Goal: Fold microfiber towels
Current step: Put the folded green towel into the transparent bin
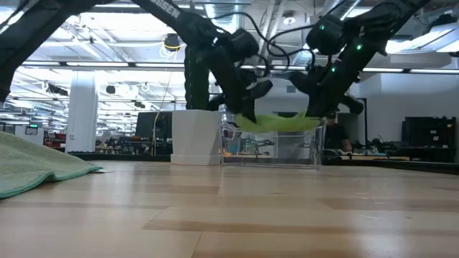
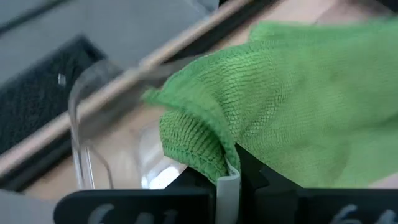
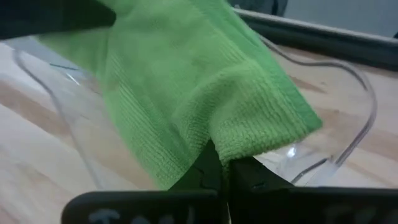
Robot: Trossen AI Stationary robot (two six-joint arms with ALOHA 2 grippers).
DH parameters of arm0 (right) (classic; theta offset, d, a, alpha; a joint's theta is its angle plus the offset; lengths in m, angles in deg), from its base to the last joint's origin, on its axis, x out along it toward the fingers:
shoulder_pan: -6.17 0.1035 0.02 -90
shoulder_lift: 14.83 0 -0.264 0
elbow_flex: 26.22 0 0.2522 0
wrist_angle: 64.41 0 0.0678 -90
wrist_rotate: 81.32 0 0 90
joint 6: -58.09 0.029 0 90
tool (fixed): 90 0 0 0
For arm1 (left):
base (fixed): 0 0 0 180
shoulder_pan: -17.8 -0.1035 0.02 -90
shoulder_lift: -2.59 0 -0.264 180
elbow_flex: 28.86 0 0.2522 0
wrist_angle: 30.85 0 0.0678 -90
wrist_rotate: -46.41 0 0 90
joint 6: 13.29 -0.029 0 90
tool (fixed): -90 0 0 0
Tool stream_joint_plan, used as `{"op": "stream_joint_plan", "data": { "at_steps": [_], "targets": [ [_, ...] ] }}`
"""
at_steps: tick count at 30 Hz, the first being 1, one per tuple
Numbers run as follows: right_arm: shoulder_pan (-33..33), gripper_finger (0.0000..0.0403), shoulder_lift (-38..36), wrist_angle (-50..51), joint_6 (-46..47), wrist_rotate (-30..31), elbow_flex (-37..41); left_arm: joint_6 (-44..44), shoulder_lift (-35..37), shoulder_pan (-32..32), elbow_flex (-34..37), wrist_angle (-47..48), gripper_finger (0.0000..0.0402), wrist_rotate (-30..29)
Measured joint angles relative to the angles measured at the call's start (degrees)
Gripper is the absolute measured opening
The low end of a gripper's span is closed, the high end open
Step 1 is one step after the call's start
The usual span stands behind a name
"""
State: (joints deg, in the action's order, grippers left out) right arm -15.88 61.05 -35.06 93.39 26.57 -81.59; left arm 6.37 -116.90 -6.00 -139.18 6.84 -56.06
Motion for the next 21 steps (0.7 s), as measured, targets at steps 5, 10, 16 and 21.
{"op": "stream_joint_plan", "data": {
  "at_steps": [5,10,16,21],
  "targets": [
    [-0.98,0.0033,2.78,-0.46,-0.91,-0.35,-0.06,-0.57,-2.54,-0.78,-1.58,0.55,0.0,0.33],
    [-0.96,0.0033,4.53,0.22,-1.3,-0.49,-0.45,-1.98,-2.58,-0.85,-1.57,0.7,0.002,0.57],
    [-0.8,0.0044,5.22,1.17,-1.22,-0.9,-2.25,-2.7,-2.58,-0.88,-1.94,2.13,0.0063,-0.59],
    [-0.56,0.005,4.96,4.84,-0.98,0.7,-4.83,-5.18,-2.58,-0.67,-1.91,2.14,0.0112,-0.99]
  ]
}}
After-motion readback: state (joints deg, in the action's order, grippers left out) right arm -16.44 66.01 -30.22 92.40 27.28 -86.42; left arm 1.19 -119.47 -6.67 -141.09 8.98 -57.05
